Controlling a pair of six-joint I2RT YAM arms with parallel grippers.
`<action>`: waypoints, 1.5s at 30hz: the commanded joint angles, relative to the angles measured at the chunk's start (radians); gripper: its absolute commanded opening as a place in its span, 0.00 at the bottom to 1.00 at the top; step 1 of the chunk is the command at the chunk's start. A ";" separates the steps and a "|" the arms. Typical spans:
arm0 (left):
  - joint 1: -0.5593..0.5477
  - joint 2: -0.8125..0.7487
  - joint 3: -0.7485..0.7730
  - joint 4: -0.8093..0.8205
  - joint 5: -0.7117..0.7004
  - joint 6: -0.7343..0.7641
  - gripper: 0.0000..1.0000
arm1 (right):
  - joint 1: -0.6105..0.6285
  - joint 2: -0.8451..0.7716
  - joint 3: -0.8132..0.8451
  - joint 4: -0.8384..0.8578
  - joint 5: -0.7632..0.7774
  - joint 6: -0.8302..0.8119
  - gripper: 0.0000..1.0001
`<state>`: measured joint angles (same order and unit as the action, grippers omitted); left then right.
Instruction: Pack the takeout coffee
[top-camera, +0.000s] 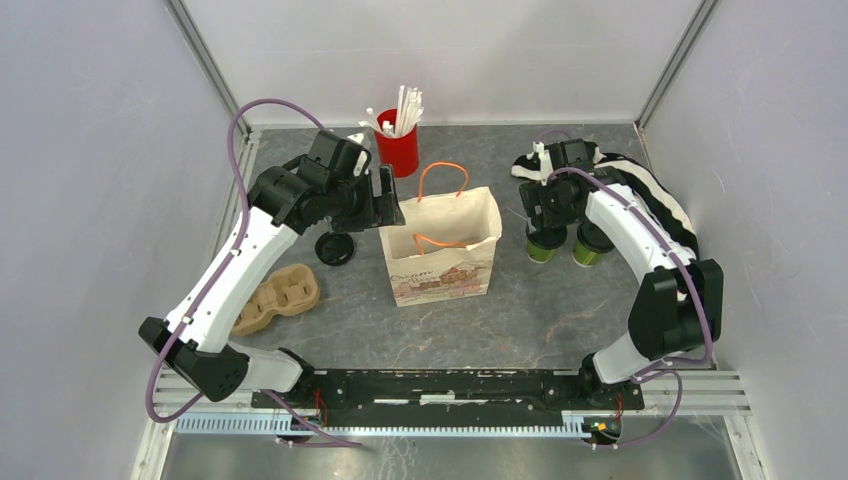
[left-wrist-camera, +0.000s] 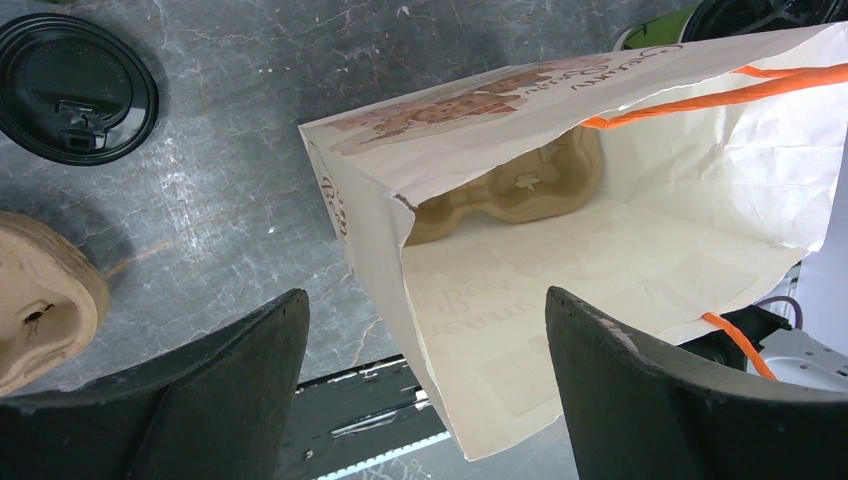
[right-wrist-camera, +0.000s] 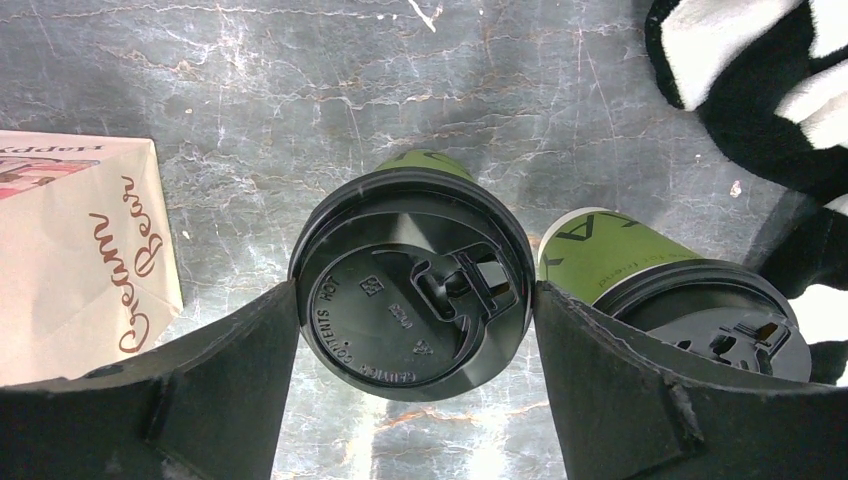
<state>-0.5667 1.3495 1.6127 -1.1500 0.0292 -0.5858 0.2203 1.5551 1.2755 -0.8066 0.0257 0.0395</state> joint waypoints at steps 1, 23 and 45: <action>0.007 -0.011 0.011 0.012 -0.008 0.037 0.93 | -0.002 -0.023 -0.019 -0.002 -0.017 0.005 0.82; 0.008 0.034 -0.031 0.033 0.029 0.018 0.58 | 0.000 -0.402 0.354 -0.050 -0.289 0.030 0.72; 0.005 0.166 0.114 0.022 -0.116 0.140 0.39 | 0.359 -0.344 0.495 -0.099 -0.465 -0.080 0.63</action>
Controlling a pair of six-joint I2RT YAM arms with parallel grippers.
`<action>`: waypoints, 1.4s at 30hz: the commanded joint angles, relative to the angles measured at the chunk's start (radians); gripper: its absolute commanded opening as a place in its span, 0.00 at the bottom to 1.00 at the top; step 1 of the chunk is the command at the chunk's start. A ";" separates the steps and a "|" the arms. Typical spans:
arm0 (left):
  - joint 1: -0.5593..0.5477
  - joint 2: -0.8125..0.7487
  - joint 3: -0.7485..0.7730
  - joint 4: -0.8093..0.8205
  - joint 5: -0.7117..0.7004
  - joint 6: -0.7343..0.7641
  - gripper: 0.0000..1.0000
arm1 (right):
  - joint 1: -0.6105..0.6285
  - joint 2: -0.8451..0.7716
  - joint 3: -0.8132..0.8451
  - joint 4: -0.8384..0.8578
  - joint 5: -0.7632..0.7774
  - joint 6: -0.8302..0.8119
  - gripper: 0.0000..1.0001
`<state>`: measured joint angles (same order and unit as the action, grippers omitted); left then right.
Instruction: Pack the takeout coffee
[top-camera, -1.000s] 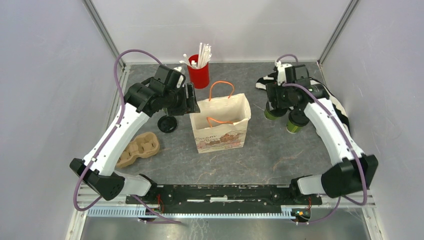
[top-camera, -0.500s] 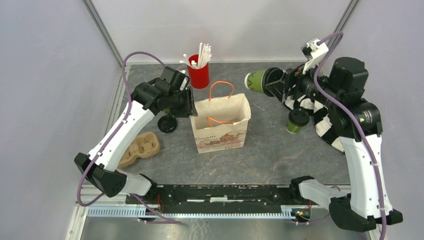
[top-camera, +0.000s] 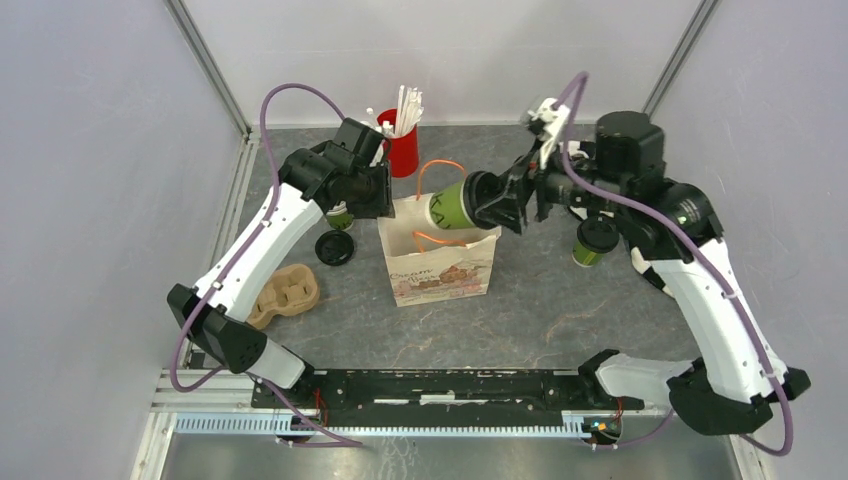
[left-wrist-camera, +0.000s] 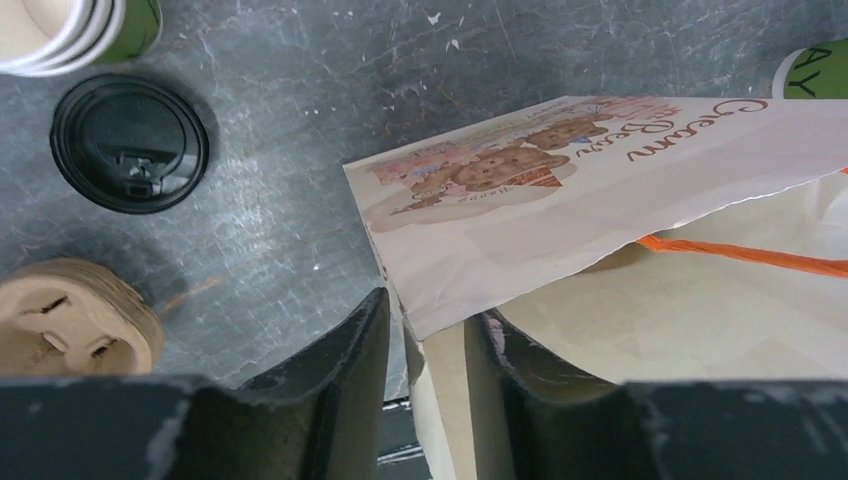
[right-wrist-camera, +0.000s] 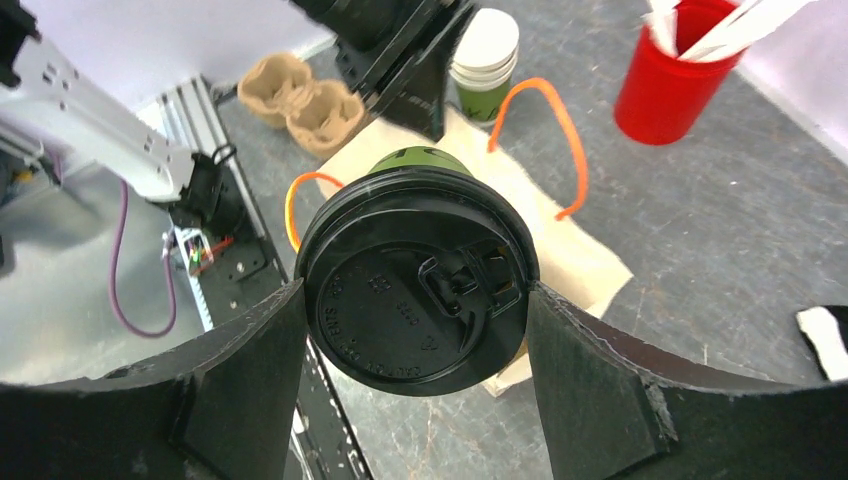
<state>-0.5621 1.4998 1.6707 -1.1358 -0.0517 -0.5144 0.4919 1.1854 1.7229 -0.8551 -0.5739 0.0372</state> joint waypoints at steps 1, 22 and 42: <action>0.001 0.018 0.055 0.007 -0.035 0.071 0.38 | 0.109 0.035 0.046 -0.061 0.166 -0.086 0.63; -0.019 -0.069 -0.045 0.223 -0.100 0.222 0.02 | 0.360 0.168 0.066 -0.146 0.551 -0.177 0.51; -0.031 -0.433 -0.530 0.778 -0.071 0.334 0.02 | 0.647 0.236 0.008 -0.101 0.862 -0.342 0.46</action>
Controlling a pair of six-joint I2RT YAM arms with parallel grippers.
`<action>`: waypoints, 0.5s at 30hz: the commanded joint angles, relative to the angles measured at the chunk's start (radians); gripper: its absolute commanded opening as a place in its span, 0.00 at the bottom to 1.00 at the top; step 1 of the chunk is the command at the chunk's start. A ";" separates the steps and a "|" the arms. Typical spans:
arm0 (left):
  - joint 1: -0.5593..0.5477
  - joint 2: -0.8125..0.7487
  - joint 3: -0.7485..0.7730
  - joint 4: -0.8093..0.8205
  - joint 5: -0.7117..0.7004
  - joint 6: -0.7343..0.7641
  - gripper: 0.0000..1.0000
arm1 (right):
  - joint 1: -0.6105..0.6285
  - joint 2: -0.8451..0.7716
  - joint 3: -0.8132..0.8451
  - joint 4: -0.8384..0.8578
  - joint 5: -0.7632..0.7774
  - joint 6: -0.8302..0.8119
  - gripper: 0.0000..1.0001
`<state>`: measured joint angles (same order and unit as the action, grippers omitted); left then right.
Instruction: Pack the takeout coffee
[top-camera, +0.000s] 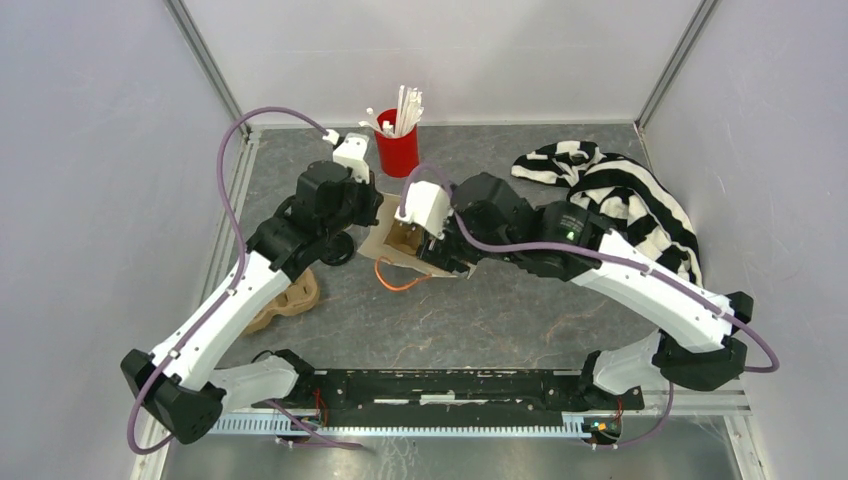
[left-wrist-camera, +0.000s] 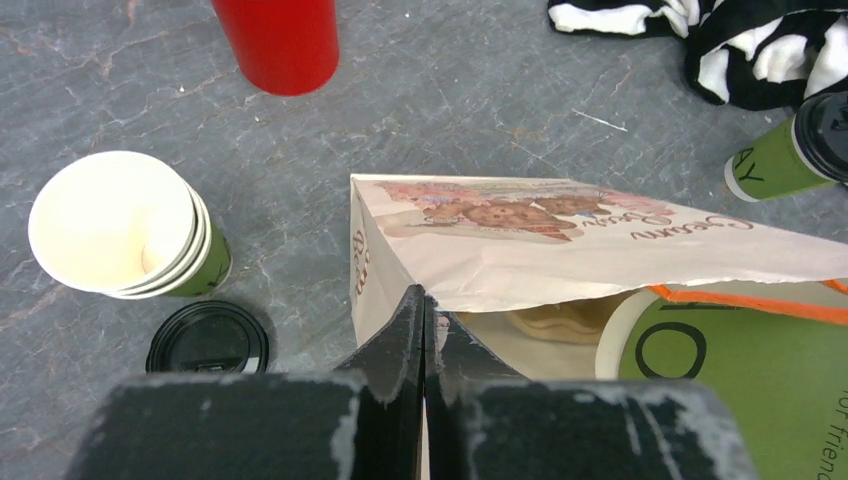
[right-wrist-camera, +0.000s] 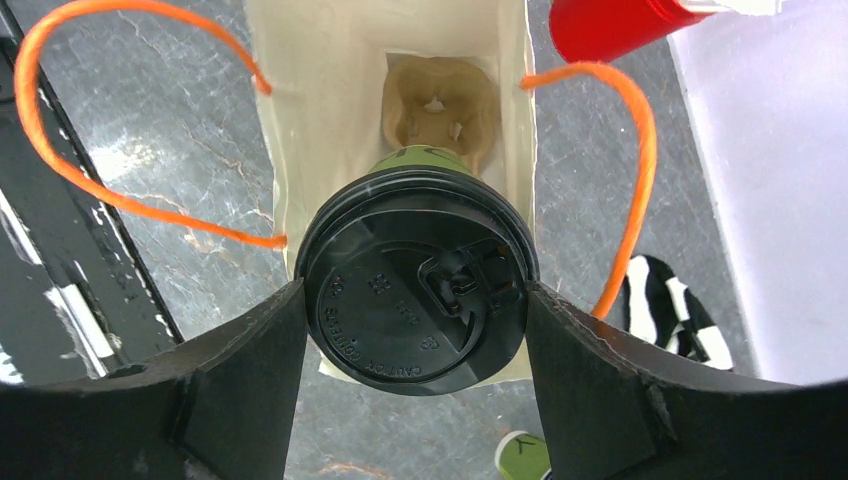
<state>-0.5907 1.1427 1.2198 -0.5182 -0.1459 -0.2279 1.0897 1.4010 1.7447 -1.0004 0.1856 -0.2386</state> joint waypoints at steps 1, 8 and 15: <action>-0.002 -0.098 -0.113 0.189 0.024 0.048 0.02 | 0.063 0.029 -0.010 0.044 0.124 -0.079 0.46; -0.003 -0.198 -0.246 0.304 0.022 0.053 0.02 | 0.154 0.092 -0.002 0.027 0.239 -0.196 0.48; -0.002 -0.244 -0.303 0.383 0.011 0.049 0.02 | 0.199 0.131 -0.016 0.028 0.271 -0.262 0.47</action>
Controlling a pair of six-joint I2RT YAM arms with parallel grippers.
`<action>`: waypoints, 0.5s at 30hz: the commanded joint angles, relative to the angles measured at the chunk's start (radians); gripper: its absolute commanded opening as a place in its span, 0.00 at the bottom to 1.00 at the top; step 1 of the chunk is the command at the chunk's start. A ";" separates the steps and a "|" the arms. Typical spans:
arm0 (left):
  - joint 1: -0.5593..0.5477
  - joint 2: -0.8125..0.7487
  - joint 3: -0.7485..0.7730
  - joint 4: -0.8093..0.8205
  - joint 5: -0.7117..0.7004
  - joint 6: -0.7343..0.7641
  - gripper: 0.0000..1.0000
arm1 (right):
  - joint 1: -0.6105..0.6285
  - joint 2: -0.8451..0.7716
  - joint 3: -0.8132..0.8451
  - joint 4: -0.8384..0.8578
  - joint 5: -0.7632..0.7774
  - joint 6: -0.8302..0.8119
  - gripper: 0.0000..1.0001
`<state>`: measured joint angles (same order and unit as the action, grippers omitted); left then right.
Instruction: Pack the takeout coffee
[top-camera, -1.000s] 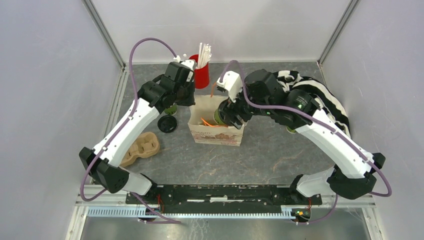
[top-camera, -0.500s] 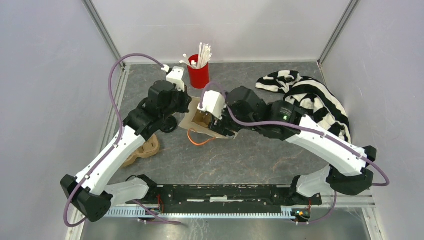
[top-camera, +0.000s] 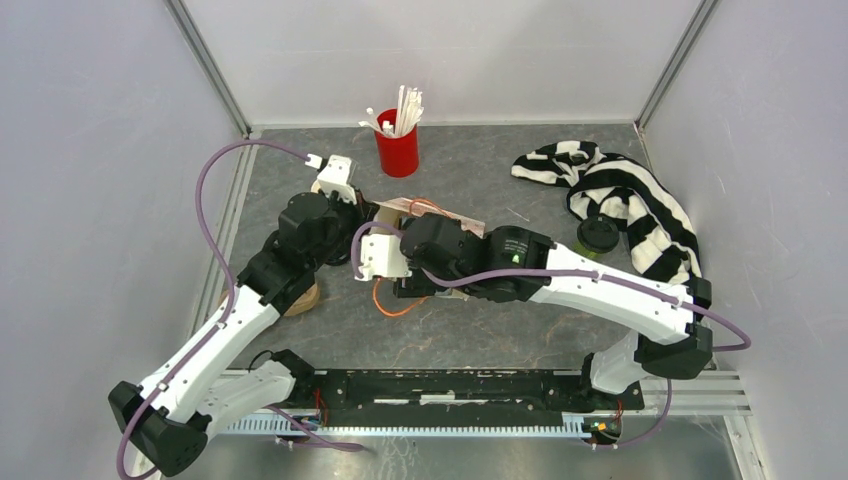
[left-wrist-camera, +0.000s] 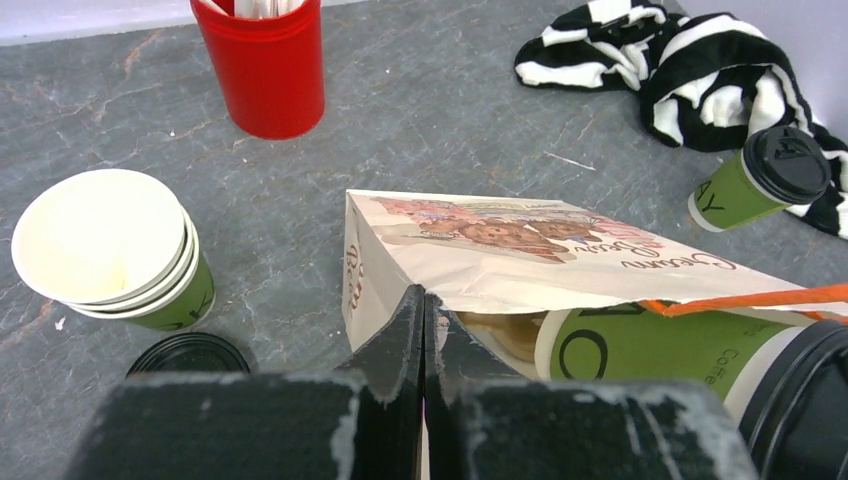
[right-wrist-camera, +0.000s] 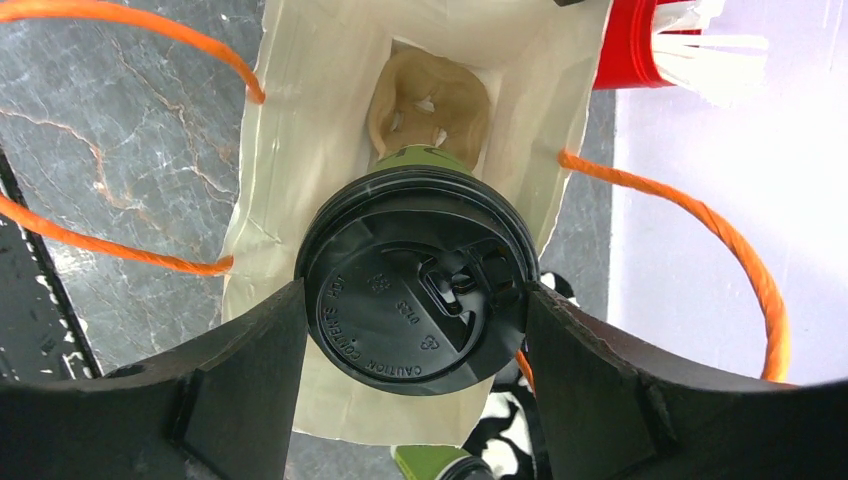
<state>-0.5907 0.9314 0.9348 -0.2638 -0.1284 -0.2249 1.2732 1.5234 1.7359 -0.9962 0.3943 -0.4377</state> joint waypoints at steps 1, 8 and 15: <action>-0.003 -0.033 -0.022 0.133 -0.007 0.046 0.02 | 0.019 0.011 -0.013 0.023 0.068 -0.068 0.47; -0.002 -0.043 -0.038 0.117 -0.025 0.017 0.02 | 0.046 0.012 -0.037 0.042 0.064 -0.060 0.45; -0.002 -0.033 -0.015 0.037 -0.065 -0.005 0.02 | 0.047 -0.065 -0.101 0.050 0.022 -0.011 0.46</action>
<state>-0.5911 0.9058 0.8917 -0.2096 -0.1421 -0.2253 1.3155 1.5337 1.6764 -0.9775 0.4240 -0.4831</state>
